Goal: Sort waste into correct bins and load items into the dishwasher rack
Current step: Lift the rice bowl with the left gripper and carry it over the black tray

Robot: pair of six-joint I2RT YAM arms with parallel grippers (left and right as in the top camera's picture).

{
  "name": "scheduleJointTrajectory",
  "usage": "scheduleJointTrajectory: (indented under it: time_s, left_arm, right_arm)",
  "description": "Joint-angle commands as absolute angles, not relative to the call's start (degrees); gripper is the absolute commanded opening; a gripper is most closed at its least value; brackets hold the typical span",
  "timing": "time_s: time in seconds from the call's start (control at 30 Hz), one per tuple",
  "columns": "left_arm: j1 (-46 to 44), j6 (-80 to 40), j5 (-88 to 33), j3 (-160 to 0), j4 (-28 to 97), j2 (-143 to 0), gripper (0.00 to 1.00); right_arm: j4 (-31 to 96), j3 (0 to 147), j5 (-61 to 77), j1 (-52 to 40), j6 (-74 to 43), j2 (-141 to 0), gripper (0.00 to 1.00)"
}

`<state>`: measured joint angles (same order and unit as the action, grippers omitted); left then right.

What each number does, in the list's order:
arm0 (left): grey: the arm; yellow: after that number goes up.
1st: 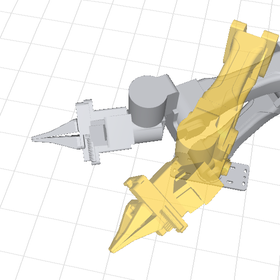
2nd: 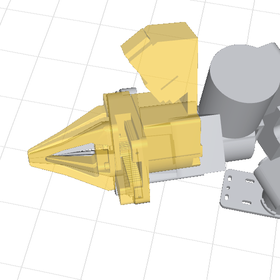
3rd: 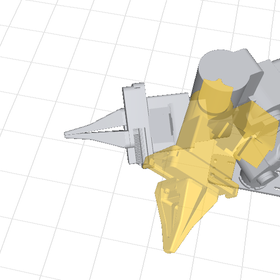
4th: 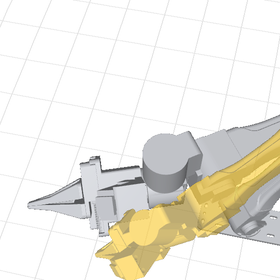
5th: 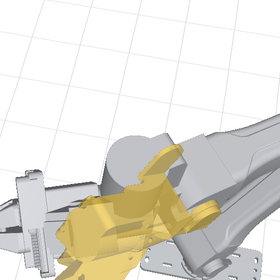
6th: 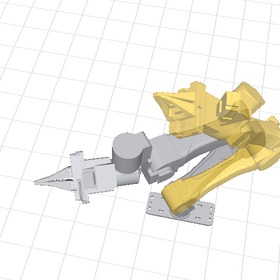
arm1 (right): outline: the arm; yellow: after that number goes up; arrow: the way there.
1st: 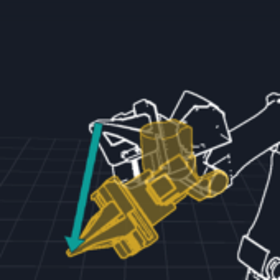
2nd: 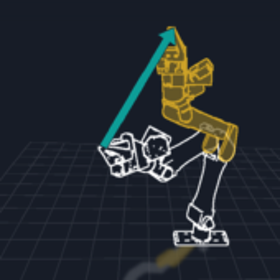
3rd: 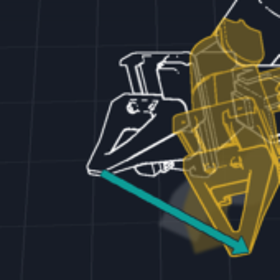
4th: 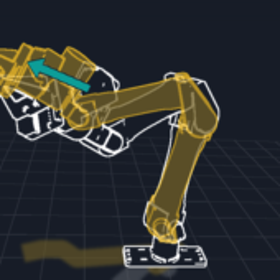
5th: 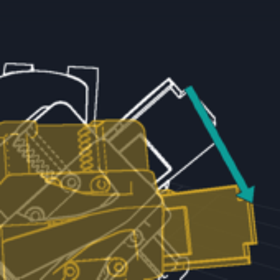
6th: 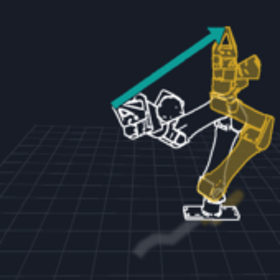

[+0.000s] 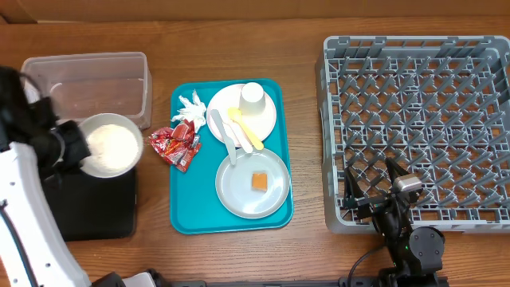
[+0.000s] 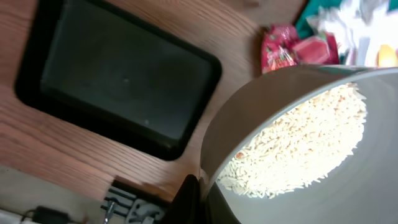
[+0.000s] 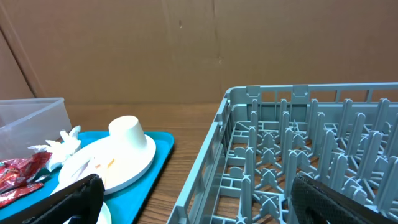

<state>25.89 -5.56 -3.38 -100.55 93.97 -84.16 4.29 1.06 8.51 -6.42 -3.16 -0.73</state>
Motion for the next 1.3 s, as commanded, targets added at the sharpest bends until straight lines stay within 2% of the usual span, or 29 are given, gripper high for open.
scheduleJointTrajectory:
  time_s: [0.0, 0.33, 0.6, 1.13, 1.27]
  left_arm:
    - [29.5, -5.3, -4.1, -102.0, 91.6, -83.5, 0.04]
    - [32.6, 0.9, -4.1, -101.9, 81.0, -89.1, 0.04]
    - [32.7, 7.8, -6.3, -101.7, 83.7, -91.3, 0.04]
    - [34.9, 8.7, -10.0, -101.3, 86.0, -83.4, 0.04]
    - [34.9, 3.7, -9.9, -101.3, 86.6, -80.9, 0.04]
  right_arm:
    - [4.0, 0.5, 7.7, -6.7, -3.0, -0.2, 1.00]
    - [4.0, 0.5, 7.7, -6.7, -3.0, -0.2, 1.00]
    - [4.0, 0.5, 7.7, -6.7, -3.0, -0.2, 1.00]
    - [4.0, 0.5, 7.7, -6.7, -3.0, -0.2, 1.00]
    - [4.0, 0.5, 7.7, -6.7, -3.0, -0.2, 1.00]
